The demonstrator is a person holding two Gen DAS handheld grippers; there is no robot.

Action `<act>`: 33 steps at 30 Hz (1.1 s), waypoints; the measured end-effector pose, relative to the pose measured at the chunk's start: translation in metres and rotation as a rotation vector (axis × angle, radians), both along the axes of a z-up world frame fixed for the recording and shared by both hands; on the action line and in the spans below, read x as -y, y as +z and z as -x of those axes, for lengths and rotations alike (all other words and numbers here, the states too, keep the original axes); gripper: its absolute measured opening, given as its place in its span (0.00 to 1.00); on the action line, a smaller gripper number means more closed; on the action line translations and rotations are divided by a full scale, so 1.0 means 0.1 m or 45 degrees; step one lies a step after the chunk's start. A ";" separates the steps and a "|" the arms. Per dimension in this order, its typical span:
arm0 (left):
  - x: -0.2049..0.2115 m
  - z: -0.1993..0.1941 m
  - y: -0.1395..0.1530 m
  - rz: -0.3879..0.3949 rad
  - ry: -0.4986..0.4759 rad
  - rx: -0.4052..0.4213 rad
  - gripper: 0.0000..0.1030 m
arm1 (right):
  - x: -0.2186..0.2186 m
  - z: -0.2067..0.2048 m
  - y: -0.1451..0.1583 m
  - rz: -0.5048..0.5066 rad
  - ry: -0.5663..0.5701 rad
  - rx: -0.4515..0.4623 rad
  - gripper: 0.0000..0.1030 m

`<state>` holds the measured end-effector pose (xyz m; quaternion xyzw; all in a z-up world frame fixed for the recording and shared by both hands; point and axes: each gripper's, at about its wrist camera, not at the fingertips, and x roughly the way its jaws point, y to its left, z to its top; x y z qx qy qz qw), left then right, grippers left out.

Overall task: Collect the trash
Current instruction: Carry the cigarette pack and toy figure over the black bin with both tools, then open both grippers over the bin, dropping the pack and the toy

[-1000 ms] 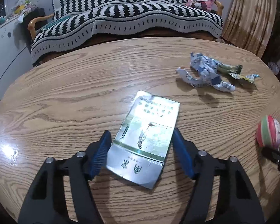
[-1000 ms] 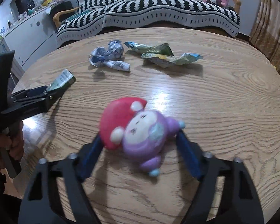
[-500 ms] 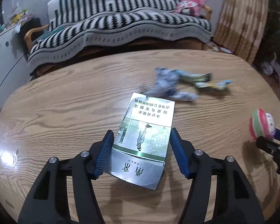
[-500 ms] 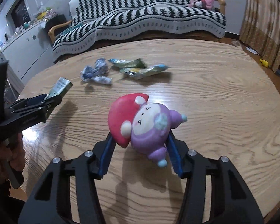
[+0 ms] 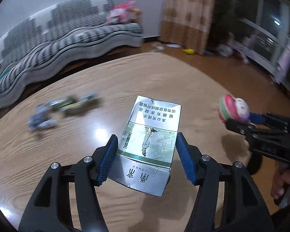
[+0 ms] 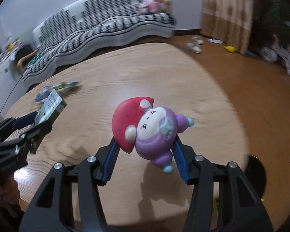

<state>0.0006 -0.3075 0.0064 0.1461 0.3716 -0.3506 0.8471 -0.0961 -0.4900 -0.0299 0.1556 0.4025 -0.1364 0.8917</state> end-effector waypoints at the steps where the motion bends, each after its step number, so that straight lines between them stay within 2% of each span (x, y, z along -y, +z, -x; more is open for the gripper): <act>1: 0.17 0.13 -0.01 0.001 -0.044 -0.003 0.59 | 0.12 0.12 -0.02 -0.002 -0.030 -0.004 0.52; 8: 1.11 0.80 -0.06 0.042 -0.266 -0.047 0.59 | 1.06 1.11 -0.14 -0.027 -0.289 -0.032 0.52; 13: 1.66 1.23 -0.16 0.063 -0.395 -0.100 0.59 | 1.50 1.65 -0.32 -0.041 -0.439 -0.094 0.52; 17: 1.94 1.49 -0.27 0.034 -0.462 -0.104 0.59 | 1.75 1.97 -0.52 -0.081 -0.504 -0.160 0.52; 22: 2.14 1.60 -0.38 0.006 -0.500 -0.115 0.59 | 1.88 2.18 -0.69 -0.123 -0.529 -0.210 0.52; 33: 2.30 1.58 -0.41 0.008 -0.507 -0.134 0.59 | 1.93 2.08 -0.72 -0.120 -0.524 -0.223 0.54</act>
